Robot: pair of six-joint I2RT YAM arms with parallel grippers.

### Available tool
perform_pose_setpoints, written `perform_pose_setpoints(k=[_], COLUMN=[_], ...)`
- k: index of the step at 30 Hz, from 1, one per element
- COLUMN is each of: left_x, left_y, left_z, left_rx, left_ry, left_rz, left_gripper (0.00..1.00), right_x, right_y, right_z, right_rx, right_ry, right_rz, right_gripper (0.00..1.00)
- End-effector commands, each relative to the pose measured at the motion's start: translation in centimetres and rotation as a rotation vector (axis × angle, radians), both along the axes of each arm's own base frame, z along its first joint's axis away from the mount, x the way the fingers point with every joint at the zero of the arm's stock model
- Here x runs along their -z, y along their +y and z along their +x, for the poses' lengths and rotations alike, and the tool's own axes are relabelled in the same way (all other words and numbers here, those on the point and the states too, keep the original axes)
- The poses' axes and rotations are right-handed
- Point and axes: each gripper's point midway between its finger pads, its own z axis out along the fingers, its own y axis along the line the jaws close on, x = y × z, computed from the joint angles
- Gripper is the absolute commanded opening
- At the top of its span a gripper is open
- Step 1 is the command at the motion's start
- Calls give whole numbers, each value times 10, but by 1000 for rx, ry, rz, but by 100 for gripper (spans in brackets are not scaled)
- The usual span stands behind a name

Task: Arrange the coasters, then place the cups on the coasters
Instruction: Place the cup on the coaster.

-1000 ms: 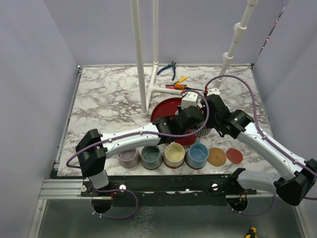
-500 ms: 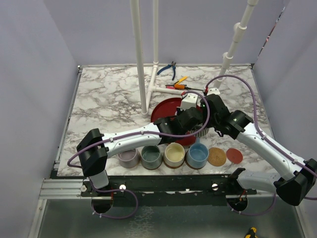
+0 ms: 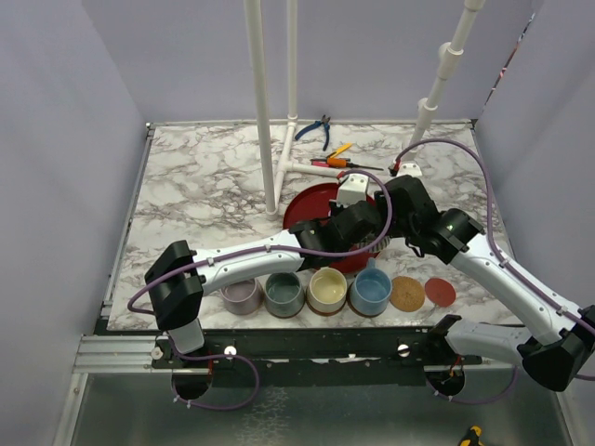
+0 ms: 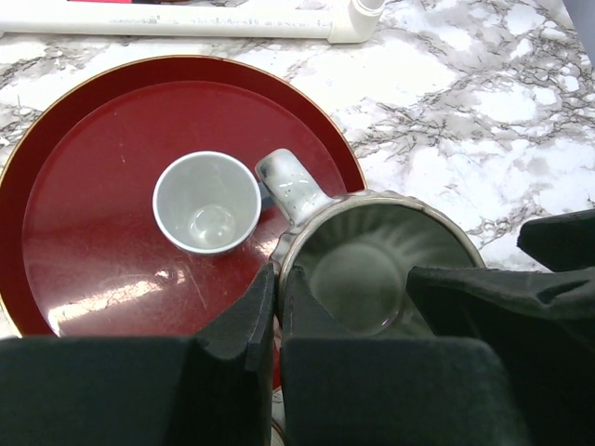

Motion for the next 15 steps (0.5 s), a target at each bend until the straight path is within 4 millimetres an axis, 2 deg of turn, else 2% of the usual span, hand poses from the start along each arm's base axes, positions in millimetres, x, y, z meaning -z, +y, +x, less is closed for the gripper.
perform_pose_setpoints(k=[1, 5, 9, 15], left_x=[-29, -28, -31, -35], left_y=[-10, -7, -3, 2], left_z=[13, 14, 13, 13], left_rx=[-48, -56, -63, -72], left_ry=[-44, -46, -50, -57], left_rz=[-114, -110, -115, -126], left_gripper=[0, 0, 0, 0], right_x=[-8, -17, -18, -23], right_y=[-4, -9, -19, -32], right_z=[-1, -1, 1, 13], right_rx=[75, 108, 143, 152], right_ry=[-22, -57, -58, -57], right_rz=[50, 70, 57, 140], right_gripper=[62, 68, 72, 74])
